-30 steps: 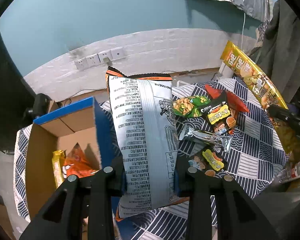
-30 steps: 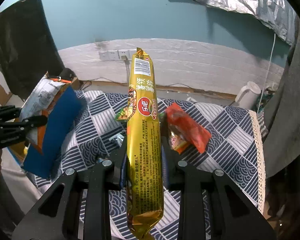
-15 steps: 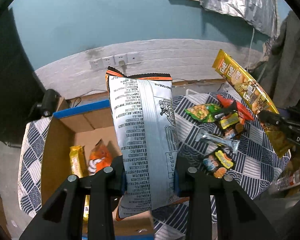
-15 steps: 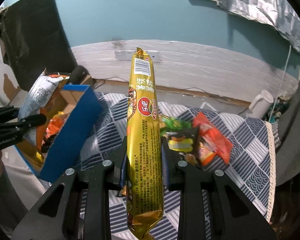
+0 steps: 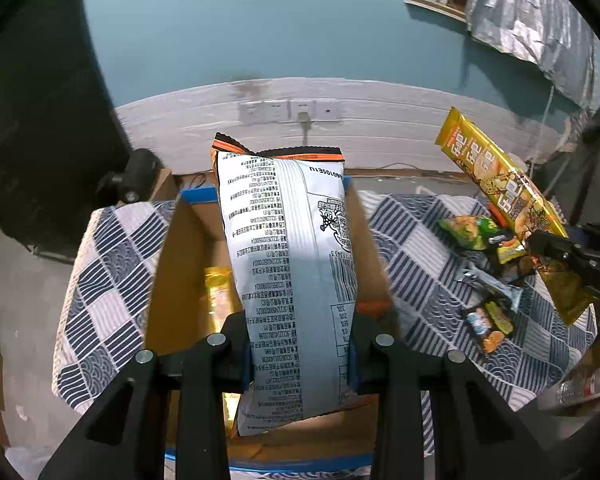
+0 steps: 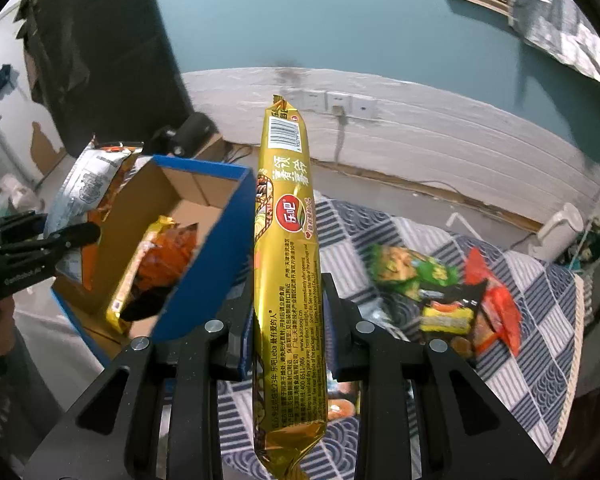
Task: Organize snacks
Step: 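Carry both packets over the cardboard box and open both tools to drop them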
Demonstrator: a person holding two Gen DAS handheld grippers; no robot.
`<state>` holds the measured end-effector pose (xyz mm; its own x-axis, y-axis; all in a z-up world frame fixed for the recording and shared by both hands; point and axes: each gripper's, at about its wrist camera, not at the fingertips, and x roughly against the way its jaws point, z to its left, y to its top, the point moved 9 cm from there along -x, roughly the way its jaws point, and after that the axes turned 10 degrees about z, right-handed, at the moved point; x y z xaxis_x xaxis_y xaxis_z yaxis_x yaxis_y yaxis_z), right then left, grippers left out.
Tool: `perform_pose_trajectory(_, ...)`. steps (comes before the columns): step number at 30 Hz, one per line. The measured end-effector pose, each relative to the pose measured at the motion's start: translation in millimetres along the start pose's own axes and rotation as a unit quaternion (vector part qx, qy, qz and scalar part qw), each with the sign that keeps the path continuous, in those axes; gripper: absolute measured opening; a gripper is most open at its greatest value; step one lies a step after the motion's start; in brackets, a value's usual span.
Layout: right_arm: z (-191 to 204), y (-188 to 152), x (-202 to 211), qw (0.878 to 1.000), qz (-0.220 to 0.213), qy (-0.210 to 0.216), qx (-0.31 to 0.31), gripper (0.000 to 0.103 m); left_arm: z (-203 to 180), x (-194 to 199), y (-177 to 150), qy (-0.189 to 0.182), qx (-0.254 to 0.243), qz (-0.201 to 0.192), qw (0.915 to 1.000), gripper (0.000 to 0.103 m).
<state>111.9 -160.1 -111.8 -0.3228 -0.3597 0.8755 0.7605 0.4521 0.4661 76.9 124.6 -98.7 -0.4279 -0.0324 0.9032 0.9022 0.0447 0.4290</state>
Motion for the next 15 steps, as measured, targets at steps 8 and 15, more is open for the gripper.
perform_pose_trajectory(8, 44.0, 17.2, -20.5, 0.999, 0.016, 0.018, 0.029, 0.026, 37.1, -10.9, -10.2, 0.006, 0.027, 0.013, 0.9995, 0.034)
perform_pose_trajectory(15, 74.8, 26.9, -40.7, 0.998, 0.035, 0.028, 0.04, 0.026, 62.1, -23.4, -19.7, 0.007, 0.045, 0.028, 0.9986, 0.034)
